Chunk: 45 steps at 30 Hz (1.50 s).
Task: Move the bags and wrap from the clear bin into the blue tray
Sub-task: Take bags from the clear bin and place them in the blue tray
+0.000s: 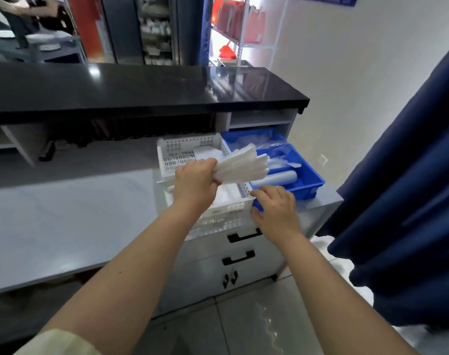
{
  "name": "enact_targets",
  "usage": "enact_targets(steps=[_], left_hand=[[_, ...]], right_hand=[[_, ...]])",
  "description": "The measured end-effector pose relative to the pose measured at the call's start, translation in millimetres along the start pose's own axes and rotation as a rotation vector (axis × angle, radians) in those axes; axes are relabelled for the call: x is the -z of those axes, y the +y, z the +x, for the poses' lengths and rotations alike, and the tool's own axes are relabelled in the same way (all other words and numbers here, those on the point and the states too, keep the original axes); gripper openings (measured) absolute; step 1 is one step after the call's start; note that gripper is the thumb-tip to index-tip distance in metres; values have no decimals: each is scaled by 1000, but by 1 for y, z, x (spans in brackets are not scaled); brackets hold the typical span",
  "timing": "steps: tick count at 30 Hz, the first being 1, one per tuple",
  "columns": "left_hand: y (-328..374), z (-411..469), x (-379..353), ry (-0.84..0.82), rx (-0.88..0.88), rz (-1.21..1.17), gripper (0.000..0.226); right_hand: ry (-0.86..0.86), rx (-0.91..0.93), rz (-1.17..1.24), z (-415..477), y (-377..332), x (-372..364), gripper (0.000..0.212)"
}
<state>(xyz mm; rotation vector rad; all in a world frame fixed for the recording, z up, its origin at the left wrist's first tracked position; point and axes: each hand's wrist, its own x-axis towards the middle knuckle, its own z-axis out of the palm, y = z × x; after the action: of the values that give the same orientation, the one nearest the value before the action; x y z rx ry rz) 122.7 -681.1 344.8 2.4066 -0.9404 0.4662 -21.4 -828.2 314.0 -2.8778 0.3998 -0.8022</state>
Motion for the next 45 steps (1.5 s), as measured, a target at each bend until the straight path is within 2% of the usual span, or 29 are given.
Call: enact_targets(steps=[3,6,11,19,23,26,29,37,42,45], left_hand=[[7,39,-26,14,17,-12,25],[-2,78,-57,-3,9,14,12],[-19,142,-103,-29,21,0,21],[-8,219,-163,-138,7,-3,17],[3,237,-187,-156,11,9,16],[13,243,-200,-165,62,50,19],[24,242,-211,-148,147,58,24],[45,236,-224,-95,290,134,27],[52,236,-212,-31,367,153,25],[51,232,-205,3,388,132,21]], right_hand=[[-9,-15,14,32,37,-13,35],[-29,-15,-9,64,69,-35,35],[-58,-7,-33,118,108,-70,37],[-185,27,-2,182,176,-115,38],[-358,58,4,208,217,-142,40],[-575,180,-49,228,238,-160,52],[-712,260,3,241,253,-175,63],[-906,400,23,254,263,-203,68],[-969,436,-2,258,257,-205,53],[-994,445,75,254,259,-204,39]])
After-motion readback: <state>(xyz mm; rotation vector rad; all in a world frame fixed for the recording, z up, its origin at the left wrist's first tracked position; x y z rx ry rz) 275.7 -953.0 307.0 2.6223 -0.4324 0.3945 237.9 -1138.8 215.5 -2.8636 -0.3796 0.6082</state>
